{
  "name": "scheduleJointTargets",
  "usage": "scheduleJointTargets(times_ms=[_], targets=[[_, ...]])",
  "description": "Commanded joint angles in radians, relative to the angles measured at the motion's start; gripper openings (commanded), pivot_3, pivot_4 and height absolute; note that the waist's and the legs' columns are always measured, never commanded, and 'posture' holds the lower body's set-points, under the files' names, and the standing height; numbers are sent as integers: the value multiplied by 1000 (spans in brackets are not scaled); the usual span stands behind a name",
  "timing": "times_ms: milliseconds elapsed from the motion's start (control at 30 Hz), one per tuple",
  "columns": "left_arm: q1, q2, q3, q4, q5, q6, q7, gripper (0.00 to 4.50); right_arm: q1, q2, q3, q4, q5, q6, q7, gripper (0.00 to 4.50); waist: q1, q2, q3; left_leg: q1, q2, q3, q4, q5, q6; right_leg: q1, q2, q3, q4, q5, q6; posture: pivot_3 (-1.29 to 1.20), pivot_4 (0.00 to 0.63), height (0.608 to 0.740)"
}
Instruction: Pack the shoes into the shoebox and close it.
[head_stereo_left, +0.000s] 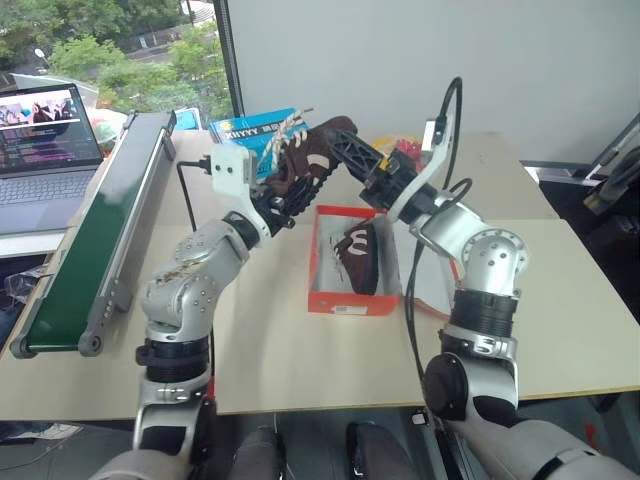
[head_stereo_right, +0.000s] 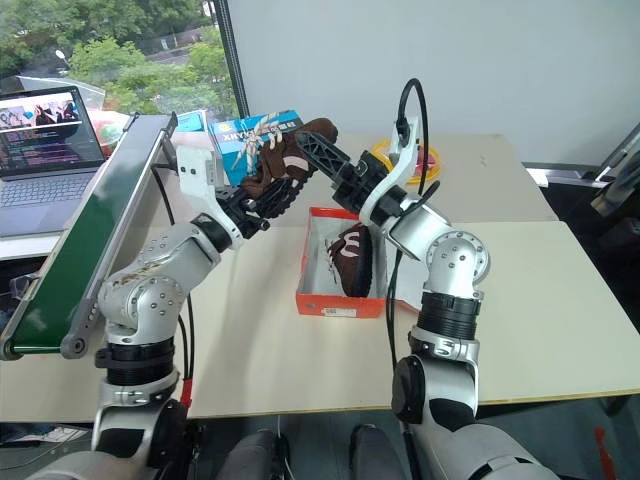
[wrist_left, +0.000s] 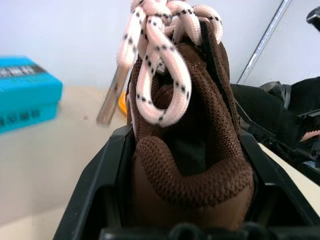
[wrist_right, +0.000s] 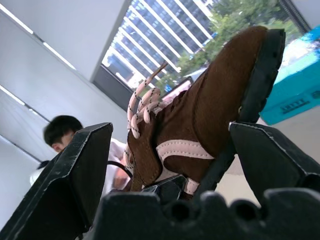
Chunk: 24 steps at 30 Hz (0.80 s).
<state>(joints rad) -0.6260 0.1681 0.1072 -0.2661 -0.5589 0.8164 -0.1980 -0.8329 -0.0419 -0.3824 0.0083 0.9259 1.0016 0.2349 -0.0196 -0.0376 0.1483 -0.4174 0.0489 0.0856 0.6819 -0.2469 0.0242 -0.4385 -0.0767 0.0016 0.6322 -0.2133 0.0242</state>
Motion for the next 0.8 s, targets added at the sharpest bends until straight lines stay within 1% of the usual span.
scheduleJointTargets(times_ms=[33,200,367,500,667,800], targets=[[-22,-8,-18,-102,-40,-5,-21,2240,22,-1,18,-22,9,-17,-20,4500,1,0,0,0,0,0,0,0,0,0,0,0,0,0,0,0,150,740],[-26,31,6,-87,-20,-17,-30,2240,37,-28,0,-9,16,-23,-24,4500,3,0,0,0,0,0,0,0,0,0,0,0,0,0,0,0,150,740],[-12,24,-22,-111,-19,-16,-29,2240,25,-20,7,12,19,-37,-22,4500,4,0,0,0,0,0,0,0,0,0,0,0,0,0,0,0,150,740],[9,53,-15,-133,-1,-29,-33,2240,29,-40,1,-4,54,-6,-24,4500,4,0,0,0,0,0,0,0,0,0,0,0,0,0,0,0,150,740],[-4,103,2,-106,34,-69,-53,2240,39,-80,42,-11,46,5,-11,4500,5,0,0,0,0,0,0,0,0,0,0,0,-1,0,0,0,150,740],[-19,100,-5,-96,25,-72,-58,2240,41,-86,70,-8,41,-2,2,4500,5,0,0,0,0,0,0,0,0,0,0,0,-1,0,0,0,150,740]])
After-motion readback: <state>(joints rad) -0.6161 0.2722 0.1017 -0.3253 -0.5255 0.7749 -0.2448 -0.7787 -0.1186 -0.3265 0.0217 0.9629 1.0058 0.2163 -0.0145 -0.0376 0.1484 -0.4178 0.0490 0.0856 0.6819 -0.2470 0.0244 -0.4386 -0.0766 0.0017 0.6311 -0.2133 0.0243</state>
